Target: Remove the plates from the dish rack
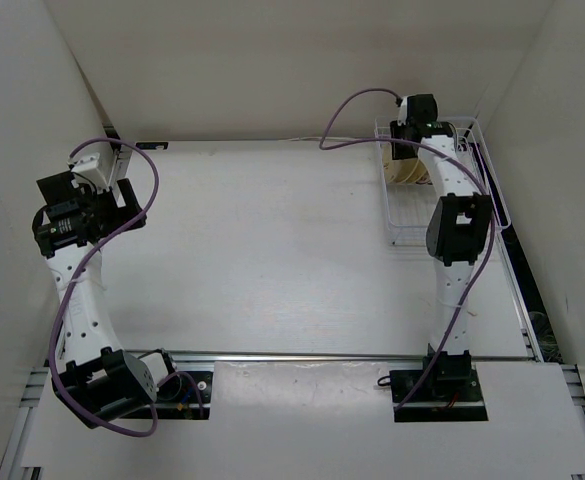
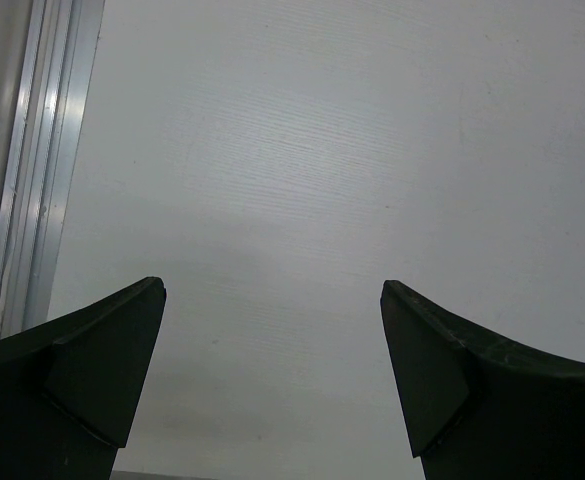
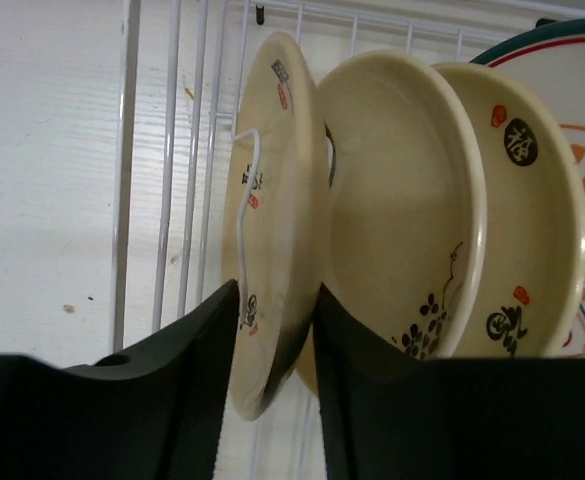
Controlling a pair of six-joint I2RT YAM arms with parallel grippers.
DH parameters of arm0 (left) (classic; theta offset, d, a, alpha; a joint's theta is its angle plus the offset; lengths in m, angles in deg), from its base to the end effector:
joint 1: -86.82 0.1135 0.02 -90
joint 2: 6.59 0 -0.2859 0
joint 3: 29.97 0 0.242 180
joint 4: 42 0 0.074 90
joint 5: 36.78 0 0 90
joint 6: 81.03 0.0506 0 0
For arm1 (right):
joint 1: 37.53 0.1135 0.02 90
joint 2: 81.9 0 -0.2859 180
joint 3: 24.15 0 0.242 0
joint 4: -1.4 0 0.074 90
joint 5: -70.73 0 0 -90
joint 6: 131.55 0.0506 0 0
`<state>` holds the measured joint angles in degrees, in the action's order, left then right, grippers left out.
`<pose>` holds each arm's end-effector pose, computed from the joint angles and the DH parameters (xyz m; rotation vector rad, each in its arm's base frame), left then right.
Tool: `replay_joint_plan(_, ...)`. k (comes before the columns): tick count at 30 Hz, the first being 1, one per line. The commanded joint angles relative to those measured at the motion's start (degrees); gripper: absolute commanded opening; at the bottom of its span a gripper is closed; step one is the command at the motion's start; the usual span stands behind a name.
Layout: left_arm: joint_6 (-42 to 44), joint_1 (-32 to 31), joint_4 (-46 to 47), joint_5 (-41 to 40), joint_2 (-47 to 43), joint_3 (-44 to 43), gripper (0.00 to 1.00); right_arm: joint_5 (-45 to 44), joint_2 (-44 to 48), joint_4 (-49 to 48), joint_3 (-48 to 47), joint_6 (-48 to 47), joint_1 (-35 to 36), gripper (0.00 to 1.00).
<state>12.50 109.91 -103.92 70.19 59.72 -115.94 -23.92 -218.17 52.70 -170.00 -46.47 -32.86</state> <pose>0.2115 0.0741 0.3744 -0.2375 2.2589 -0.0981 0.5566 0.0413 0.2686 -0.1504 2.2930 -0.0955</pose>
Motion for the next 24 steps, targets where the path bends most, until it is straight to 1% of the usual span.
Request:
replay_joint_plan(1,-0.3,0.2,0.6,0.5,-0.8,0.4,1.0,0.8,-0.7,-1.9,-3.0,0.6,-0.3,0.38)
replay_joint_plan(2,-0.3,0.2,0.6,0.5,-0.8,0.4,1.0,0.8,-0.7,-1.9,-3.0,0.6,-0.3,0.29)
replay_joint_plan(4,-0.3,0.2,0.6,0.5,-0.8,0.9,1.0,0.8,-0.7,-1.9,-3.0,0.6,-0.3,0.19)
replay_joint_plan(5,-0.3,0.2,0.6,0.5,-0.8,1.0,1.0,0.8,-0.7,-1.9,-3.0,0.6,-0.3,0.08)
replay_joint_plan(7,-0.3,0.2,0.6,0.5,-0.8,1.0,1.0,-0.3,0.6,-1.9,-2.4,0.6,-0.3,0.0)
replay_joint_plan(12,-0.3,0.2,0.6,0.5,-0.8,1.0,1.0,-6.4,3.8,-1.9,-1.4,1.9,0.3,0.0)
replay_joint_plan(13,-0.3,0.2,0.6,1.0,-0.8,1.0,1.0,-9.2,5.0,-2.7,-0.7,1.9,0.3,0.0)
replay_joint_plan(17,-0.3,0.2,0.6,1.0,-1.4,1.0,1.0,-15.8,8.0,-4.0,0.6,2.6,2.1,0.0)
replay_joint_plan(18,-0.3,0.2,0.6,1.0,-2.1,1.0,1.0,-19.4,9.3,-4.6,1.2,3.1,2.7,0.0)
replay_joint_plan(24,-0.8,0.2,0.6,2.1,-4.8,1.0,1.0,-29.4,14.3,-7.2,4.3,3.1,4.5,0.0)
